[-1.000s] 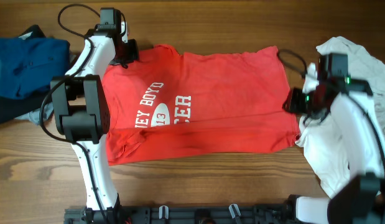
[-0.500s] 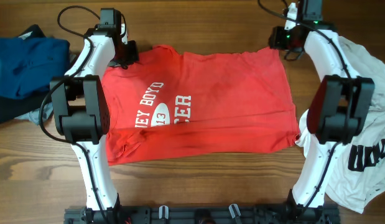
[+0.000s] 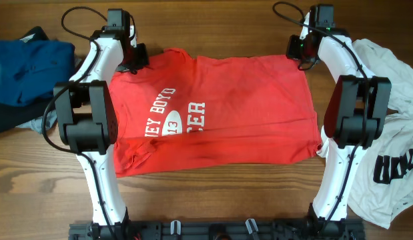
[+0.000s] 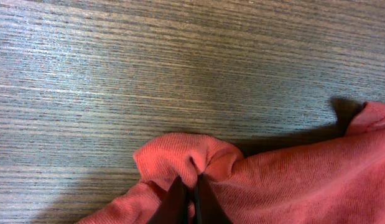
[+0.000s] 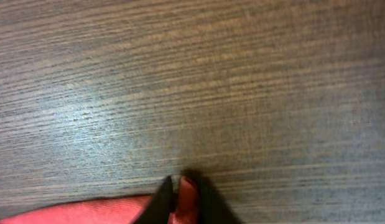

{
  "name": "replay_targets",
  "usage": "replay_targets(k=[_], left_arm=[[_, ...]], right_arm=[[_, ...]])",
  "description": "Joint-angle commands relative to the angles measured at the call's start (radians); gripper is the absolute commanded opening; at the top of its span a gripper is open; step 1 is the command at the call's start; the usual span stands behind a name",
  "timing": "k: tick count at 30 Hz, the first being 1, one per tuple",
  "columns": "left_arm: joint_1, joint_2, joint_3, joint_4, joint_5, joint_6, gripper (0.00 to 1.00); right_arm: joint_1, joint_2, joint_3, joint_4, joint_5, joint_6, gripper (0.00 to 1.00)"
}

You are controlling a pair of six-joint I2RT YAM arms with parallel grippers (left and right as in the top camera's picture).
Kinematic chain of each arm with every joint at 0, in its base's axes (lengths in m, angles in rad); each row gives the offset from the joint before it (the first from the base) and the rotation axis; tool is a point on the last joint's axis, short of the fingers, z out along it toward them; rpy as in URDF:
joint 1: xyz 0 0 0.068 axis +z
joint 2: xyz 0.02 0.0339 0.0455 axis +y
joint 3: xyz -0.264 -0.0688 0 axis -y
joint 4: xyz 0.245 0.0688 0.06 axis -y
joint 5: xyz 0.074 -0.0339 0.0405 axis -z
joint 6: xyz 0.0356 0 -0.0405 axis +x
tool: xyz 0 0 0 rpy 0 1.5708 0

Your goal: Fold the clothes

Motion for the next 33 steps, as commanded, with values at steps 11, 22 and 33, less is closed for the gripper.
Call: replay_targets(k=[11, 22, 33], left_arm=[[0.08, -0.169, -0.018, -0.135, -0.005, -0.145, 0.04], [0.088, -0.266, -0.018, -0.271, 0.021, -0.145, 0.04], [0.08, -0.264, -0.018, -0.271, 0.02, -0.145, 0.04]], right_arm=[[-0.099, -0.17, 0.009, -0.204, 0.15, 0.055, 0.09], [-0.095, -0.208, 0.006, -0.345, -0.026, -0.03, 0.28], [-0.029, -0.13, -0.085, -0.038, -0.02, 0.085, 0.33]])
